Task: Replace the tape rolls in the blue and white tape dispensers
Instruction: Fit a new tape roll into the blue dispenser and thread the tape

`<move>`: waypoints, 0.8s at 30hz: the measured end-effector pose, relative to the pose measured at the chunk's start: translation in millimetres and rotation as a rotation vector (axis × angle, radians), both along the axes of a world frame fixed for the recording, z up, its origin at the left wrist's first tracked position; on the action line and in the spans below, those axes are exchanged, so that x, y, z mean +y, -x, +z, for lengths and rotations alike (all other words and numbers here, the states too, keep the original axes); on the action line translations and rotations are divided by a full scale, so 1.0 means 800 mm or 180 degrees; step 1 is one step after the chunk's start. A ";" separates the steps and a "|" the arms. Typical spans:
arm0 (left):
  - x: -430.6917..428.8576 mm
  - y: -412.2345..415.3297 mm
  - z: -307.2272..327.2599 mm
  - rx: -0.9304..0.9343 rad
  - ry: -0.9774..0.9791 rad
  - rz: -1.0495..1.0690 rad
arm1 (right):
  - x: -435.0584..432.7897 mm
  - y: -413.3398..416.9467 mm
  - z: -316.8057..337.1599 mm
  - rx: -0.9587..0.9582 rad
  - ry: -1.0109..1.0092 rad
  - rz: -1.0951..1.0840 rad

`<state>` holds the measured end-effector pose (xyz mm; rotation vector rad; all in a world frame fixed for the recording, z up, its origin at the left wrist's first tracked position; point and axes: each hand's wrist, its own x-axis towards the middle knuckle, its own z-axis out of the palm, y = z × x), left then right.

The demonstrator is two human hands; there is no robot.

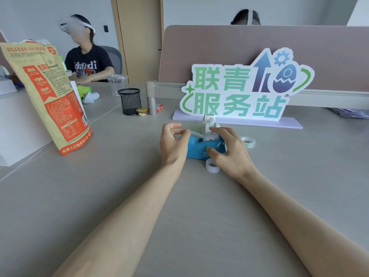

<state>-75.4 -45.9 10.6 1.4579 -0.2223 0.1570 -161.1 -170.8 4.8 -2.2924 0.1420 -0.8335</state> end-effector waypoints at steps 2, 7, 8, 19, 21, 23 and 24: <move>0.002 -0.004 0.000 0.0141 0.0185 0.0050 | -0.001 -0.001 0.000 0.0023 -0.0042 -0.0018; 0.011 -0.013 0.001 0.0214 0.0340 0.0176 | -0.003 -0.001 0.000 0.0067 -0.0073 -0.0029; 0.014 -0.015 0.001 0.0209 0.0358 0.0200 | -0.003 -0.001 0.000 0.0079 -0.0078 -0.0036; 0.024 -0.024 0.002 0.0318 0.0443 0.0355 | -0.003 -0.001 0.000 0.0086 -0.0072 -0.0042; 0.025 -0.024 0.002 0.0306 0.0414 0.0349 | -0.003 -0.001 0.000 0.0097 -0.0066 -0.0047; 0.026 -0.025 0.003 0.0271 0.0371 0.0351 | -0.003 -0.001 0.000 0.0114 -0.0068 -0.0053; 0.026 -0.025 0.003 0.0258 0.0355 0.0354 | -0.003 -0.001 0.000 0.0118 -0.0067 -0.0055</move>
